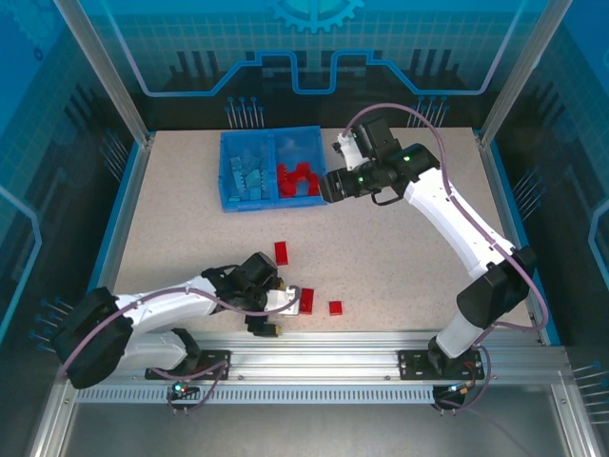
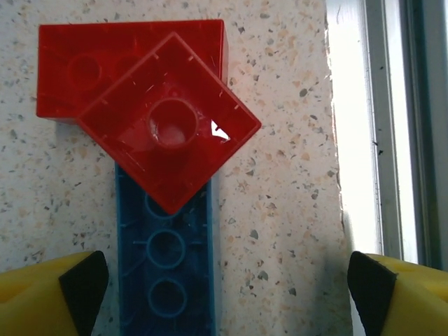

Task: Sort the legos into containers by color

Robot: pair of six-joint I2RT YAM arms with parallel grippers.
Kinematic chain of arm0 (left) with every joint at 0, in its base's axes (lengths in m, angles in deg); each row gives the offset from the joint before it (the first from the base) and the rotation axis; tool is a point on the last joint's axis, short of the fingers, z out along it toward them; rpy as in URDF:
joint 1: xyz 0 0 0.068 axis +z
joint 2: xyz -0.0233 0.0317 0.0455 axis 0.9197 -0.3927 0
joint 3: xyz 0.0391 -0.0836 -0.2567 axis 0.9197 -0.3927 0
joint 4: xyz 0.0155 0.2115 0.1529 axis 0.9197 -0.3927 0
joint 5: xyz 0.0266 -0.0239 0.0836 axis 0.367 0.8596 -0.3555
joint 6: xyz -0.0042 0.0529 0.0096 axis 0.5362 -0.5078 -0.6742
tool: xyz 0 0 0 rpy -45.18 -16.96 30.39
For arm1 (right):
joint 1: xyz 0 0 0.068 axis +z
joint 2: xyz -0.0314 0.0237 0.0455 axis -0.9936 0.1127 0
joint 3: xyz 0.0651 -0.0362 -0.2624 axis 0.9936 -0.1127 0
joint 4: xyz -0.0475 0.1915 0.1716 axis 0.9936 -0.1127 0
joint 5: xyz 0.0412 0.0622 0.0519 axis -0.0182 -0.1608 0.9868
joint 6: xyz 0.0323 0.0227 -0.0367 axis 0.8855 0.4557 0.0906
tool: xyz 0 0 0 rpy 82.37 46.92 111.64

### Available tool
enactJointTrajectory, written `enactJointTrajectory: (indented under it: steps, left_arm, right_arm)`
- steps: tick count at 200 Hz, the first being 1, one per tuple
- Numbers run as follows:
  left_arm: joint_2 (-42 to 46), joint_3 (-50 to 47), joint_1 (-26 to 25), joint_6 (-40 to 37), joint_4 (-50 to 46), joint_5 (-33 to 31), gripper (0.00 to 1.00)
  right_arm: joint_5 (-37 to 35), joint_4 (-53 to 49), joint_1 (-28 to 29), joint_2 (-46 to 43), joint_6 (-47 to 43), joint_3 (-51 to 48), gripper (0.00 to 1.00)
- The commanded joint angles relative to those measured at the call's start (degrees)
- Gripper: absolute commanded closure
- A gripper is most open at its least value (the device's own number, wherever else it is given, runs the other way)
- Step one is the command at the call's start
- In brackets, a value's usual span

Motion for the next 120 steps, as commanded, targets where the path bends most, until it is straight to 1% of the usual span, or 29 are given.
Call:
enactJointTrajectory:
  steps: [1, 14, 55, 98, 120]
  left_arm:
    - [-1.9, 1.7, 0.8, -2.6, 2.8, 2.9, 0.13]
    - [-2.9, 1.5, 0.9, -3.0, 2.9, 2.8, 0.17]
    - [-2.9, -0.1, 0.9, -2.4, 4.2, 1.8, 0.36]
    - [-1.4, -0.1, 1.4, -2.5, 2.6, 0.4, 0.50]
    - [-0.9, 1.6, 2.2, -3.3, -0.5, -1.5, 0.53]
  right_arm:
    - [-0.2, -1.6, -0.7, -2.2, -0.9, -0.7, 0.25]
    - [-0.3, -1.7, -0.7, -2.2, -1.1, -0.7, 0.25]
    - [0.0, -2.2, -1.0, -1.8, -1.3, -0.3, 0.25]
    - [0.6, -1.9, -1.0, -1.2, -1.1, -0.2, 0.25]
    - [0.7, -1.4, -1.0, -1.2, -0.8, -0.4, 0.25]
